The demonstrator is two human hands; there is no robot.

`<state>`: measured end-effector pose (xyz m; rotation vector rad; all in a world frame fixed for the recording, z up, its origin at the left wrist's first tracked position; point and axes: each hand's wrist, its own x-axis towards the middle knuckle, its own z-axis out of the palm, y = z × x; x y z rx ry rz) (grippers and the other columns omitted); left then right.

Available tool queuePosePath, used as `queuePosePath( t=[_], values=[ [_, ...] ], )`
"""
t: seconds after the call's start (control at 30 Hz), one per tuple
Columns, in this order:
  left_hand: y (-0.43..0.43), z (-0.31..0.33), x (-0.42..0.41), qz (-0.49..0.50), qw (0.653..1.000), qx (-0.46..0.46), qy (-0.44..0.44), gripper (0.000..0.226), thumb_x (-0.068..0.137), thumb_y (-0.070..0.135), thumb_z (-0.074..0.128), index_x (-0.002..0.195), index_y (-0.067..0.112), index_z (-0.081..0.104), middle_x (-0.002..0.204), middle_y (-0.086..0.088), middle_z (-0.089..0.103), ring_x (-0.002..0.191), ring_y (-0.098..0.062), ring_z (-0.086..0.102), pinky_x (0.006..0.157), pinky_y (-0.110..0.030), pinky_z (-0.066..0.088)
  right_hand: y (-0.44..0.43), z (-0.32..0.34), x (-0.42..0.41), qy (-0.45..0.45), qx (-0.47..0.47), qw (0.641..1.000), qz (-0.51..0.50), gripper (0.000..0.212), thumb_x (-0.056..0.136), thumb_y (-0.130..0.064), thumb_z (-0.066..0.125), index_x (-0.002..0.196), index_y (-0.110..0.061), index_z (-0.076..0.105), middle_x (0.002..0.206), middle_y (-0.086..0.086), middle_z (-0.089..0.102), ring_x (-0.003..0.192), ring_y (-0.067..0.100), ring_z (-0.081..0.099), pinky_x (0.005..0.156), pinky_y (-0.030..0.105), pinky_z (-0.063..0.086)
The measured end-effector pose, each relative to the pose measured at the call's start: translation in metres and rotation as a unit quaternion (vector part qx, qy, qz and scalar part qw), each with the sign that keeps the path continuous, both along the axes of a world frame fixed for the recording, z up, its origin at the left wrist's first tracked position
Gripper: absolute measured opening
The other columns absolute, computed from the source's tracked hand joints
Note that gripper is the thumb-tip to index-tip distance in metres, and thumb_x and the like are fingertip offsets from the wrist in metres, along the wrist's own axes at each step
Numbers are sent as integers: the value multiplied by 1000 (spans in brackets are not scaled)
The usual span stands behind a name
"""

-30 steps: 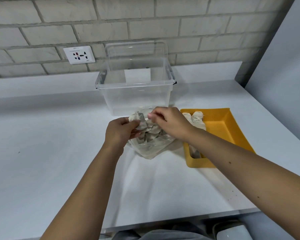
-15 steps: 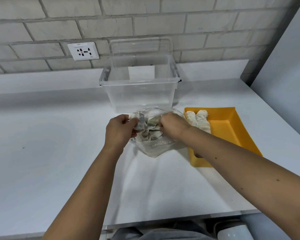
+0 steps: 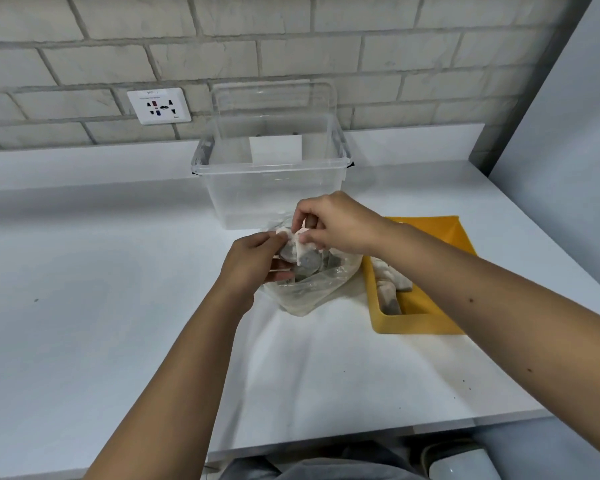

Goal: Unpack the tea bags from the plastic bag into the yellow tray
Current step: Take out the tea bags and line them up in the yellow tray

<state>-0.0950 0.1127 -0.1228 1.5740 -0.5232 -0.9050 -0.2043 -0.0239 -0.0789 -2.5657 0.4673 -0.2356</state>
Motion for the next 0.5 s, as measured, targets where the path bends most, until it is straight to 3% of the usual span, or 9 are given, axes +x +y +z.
queuePosePath(
  t=[0.1, 0.2, 0.3, 0.4, 0.5],
  values=[
    [4, -1, 0, -29, 999, -9, 12, 27, 88, 27, 73, 106, 7, 73, 104, -18, 73, 88, -29, 72, 85, -40, 60, 0, -8, 4, -39, 53, 997, -34, 18, 84, -10, 74, 95, -12, 60, 73, 3, 68, 58, 11, 67, 65, 35, 58],
    [6, -5, -1, -11, 999, -11, -30, 20, 84, 11, 76, 103, 9, 72, 103, -19, 73, 92, -31, 73, 82, -40, 61, 3, -15, 7, -61, 135, 987, -61, 27, 83, -10, 76, 99, -7, 55, 74, 10, 69, 60, 23, 71, 59, 37, 60],
    [4, -9, 2, 30, 998, -11, -58, 15, 83, 1, 71, 97, 7, 71, 100, -21, 72, 87, -31, 73, 77, -39, 62, 1, -27, 10, -93, 184, 972, -111, 17, 91, -14, 67, 100, -5, 55, 78, 15, 68, 57, 22, 70, 54, 36, 60],
    [3, -14, 11, 62, 991, 10, -120, 16, 82, 4, 70, 91, 18, 70, 94, -12, 73, 83, -27, 73, 75, -37, 62, -8, -49, 9, 28, 65, 992, -105, 11, 96, -10, 55, 99, -10, 65, 81, 6, 68, 63, 22, 69, 56, 30, 56],
    [3, -16, 15, 61, 986, 22, -151, 16, 80, 8, 70, 87, 23, 70, 87, -5, 73, 79, -25, 73, 78, -43, 62, -13, -75, 11, 157, -85, 983, -49, 19, 84, -11, 68, 100, -19, 73, 102, 1, 69, 93, 22, 65, 77, 28, 50]
  ],
)
